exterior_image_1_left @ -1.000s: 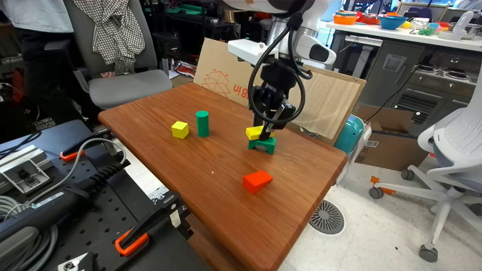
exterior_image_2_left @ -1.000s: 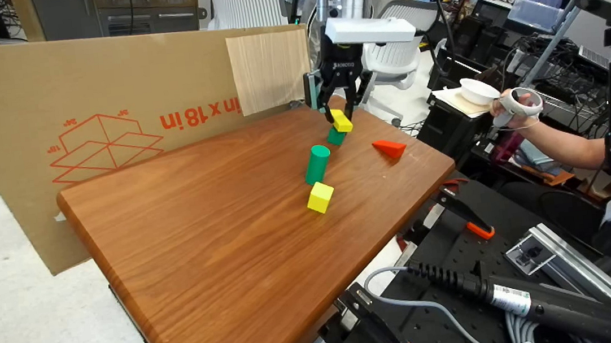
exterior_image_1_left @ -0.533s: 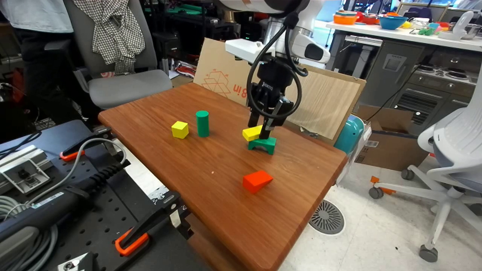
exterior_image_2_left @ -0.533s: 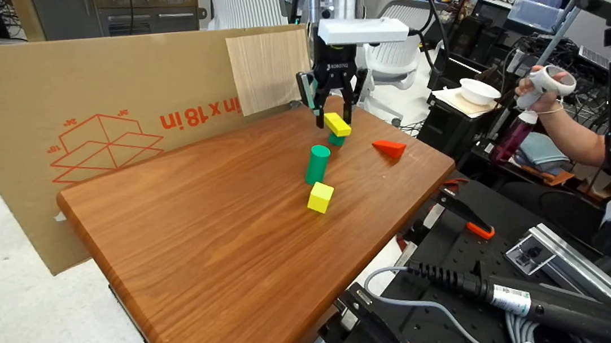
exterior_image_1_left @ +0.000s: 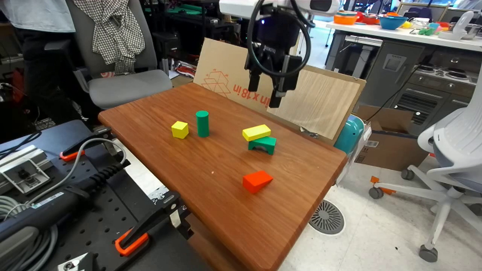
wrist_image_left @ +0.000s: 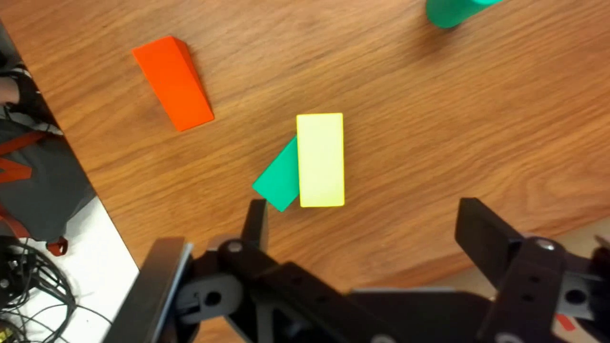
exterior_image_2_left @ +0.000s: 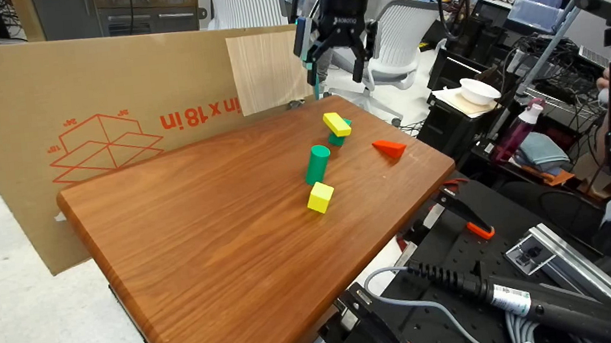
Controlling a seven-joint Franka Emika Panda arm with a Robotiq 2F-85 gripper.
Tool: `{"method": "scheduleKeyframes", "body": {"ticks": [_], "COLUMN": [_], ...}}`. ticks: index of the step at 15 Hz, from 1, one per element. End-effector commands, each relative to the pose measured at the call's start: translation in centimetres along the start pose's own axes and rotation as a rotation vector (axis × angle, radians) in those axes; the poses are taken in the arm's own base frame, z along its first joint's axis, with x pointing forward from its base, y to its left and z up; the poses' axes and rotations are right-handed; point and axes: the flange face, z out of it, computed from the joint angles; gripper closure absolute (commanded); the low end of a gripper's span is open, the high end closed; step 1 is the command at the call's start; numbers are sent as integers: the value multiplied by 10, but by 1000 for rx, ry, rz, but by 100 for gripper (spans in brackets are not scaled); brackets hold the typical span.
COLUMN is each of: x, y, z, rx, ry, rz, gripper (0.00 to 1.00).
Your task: Place the rectangular yellow block on the rectangular green block
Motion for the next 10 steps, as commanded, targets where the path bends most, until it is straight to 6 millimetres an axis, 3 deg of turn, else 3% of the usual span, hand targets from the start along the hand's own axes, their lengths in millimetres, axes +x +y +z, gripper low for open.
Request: {"method": "scheduleKeyframes", "body": {"ticks": [1, 4, 6, 7, 10], "x": [-60, -112, -151, -110, -143], "y": [-7, -25, -36, -35, -42], "z": [-29, -24, -10, -14, -2], "rx": [32, 41, 52, 28, 26], "ry": [22, -36, -101, -69, -110], "rz": [-86, -189, -309, -228, -294], "gripper": [0, 0, 0, 0, 0]}}
